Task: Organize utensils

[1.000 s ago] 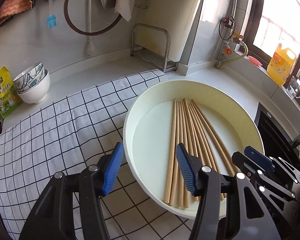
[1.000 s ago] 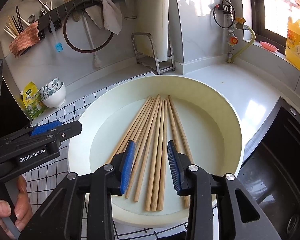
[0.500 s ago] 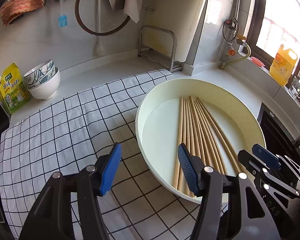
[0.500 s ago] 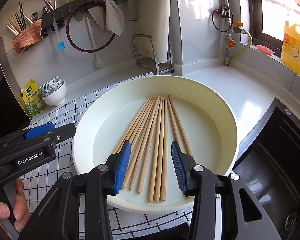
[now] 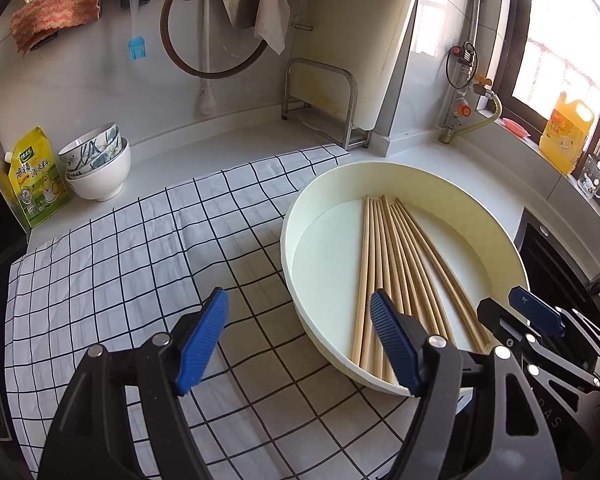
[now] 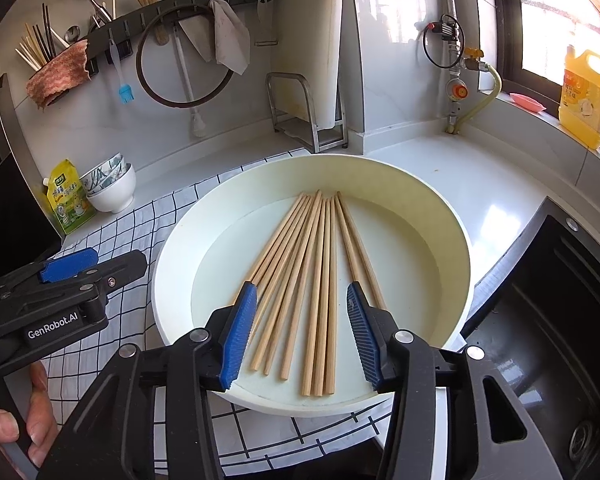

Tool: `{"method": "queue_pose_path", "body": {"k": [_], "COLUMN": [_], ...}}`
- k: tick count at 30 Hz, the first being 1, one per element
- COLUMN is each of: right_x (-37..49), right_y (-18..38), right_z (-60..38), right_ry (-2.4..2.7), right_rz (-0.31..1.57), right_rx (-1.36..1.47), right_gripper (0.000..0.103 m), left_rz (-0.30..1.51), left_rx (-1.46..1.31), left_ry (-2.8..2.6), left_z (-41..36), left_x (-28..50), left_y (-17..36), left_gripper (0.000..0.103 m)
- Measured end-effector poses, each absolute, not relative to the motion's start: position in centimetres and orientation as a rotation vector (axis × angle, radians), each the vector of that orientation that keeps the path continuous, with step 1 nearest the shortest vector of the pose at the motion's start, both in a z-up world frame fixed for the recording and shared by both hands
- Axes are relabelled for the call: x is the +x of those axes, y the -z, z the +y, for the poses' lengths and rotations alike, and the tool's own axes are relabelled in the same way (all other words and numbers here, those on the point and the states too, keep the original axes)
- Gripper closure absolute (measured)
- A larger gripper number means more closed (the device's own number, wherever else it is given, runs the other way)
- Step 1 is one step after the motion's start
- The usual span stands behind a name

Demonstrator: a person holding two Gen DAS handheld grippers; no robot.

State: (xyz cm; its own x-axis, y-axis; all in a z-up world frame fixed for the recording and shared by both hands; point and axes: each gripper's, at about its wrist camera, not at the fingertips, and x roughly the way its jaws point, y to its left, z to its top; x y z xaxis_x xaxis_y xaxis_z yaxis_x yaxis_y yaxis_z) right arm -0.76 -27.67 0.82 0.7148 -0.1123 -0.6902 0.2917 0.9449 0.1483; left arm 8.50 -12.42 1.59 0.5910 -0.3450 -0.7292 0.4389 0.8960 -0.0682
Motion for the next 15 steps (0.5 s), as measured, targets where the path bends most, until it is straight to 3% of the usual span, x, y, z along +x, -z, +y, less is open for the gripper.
{"method": "queue_pose_path", "body": {"k": [11, 15], "right_x": [-1.16, -1.3], "right_y": [-0.92, -0.97], "right_z": [-27.7, -27.8], "right_ry": [0.242, 0.25], "right_rz": [0.735, 0.735], "right_rx": [0.26, 0.262], "right_gripper": [0.042, 0.042], "left_rz": [0.81, 0.807], "left_rx": [0.138, 0.134], "left_ry": [0.437, 0.428], "left_z": [-12.09, -11.85], "left_x": [7.99, 7.94], "left_y": [-1.63, -1.81], "left_gripper": [0.021, 0.016]}}
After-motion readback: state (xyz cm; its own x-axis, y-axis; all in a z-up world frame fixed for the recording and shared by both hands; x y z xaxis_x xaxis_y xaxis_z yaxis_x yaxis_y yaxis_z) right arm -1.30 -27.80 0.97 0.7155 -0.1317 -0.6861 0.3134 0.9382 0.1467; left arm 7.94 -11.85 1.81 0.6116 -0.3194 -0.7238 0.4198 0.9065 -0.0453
